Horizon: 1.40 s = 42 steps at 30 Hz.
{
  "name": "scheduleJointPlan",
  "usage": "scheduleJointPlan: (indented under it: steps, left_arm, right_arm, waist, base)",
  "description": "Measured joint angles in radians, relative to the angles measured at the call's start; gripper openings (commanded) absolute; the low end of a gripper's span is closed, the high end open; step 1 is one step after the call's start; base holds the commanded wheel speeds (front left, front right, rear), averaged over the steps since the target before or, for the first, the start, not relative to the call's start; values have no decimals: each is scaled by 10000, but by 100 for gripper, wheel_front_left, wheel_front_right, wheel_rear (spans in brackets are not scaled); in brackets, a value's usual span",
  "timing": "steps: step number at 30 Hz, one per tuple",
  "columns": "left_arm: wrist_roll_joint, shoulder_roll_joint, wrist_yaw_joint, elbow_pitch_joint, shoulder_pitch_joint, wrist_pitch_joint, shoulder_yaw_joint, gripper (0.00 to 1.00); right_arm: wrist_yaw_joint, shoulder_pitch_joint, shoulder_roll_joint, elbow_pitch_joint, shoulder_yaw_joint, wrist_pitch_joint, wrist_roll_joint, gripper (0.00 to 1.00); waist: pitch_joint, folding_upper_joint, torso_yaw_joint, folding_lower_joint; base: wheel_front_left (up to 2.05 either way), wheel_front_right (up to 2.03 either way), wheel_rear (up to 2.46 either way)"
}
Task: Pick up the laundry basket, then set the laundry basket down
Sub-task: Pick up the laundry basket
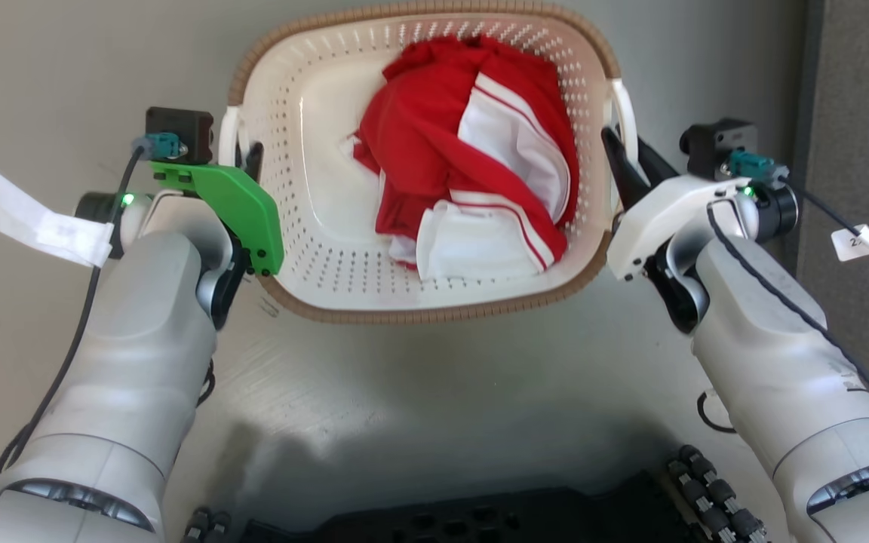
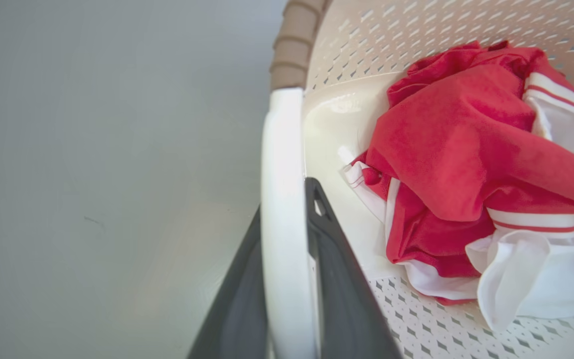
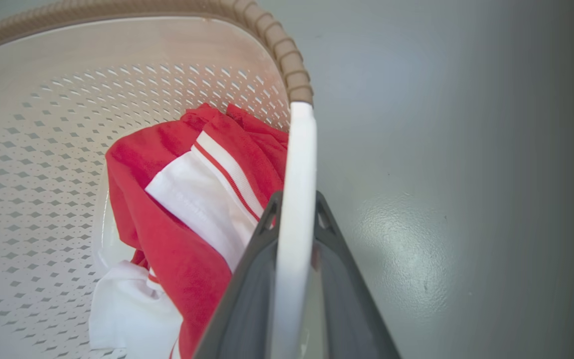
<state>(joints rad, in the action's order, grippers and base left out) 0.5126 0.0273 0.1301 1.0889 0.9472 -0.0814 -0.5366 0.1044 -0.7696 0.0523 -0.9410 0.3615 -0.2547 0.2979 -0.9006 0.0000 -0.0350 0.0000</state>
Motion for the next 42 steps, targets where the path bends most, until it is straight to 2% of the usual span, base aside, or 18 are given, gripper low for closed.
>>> scheduleJointPlan:
  steps: [7,21,32,42]
  left_arm:
    - [652,-63,2,151,-180,686,-299,0]
    - [1687,-117,2,309,-845,1524,-535,0]
    - [2336,-121,2,355,-1355,2288,-782,0]
    - [2986,-79,0,389,-1854,3124,-869,0]
  right_arm:
    - [98,0,-73,-970,211,2,71,0]
    - [274,43,-184,-1987,500,575,543,0]
    - [301,260,-213,-2360,874,1294,938,0]
    - [299,839,-171,-2176,1540,2148,1831,0]
  waist:
    - [633,0,-19,0]
    - [2081,0,0,0]
    - [3396,0,-51,0]
    - [4544,0,-130,0]
  base:
    - [0,0,0]
    - [0,0,0]
    - [0,0,0]
    - [0,0,0]
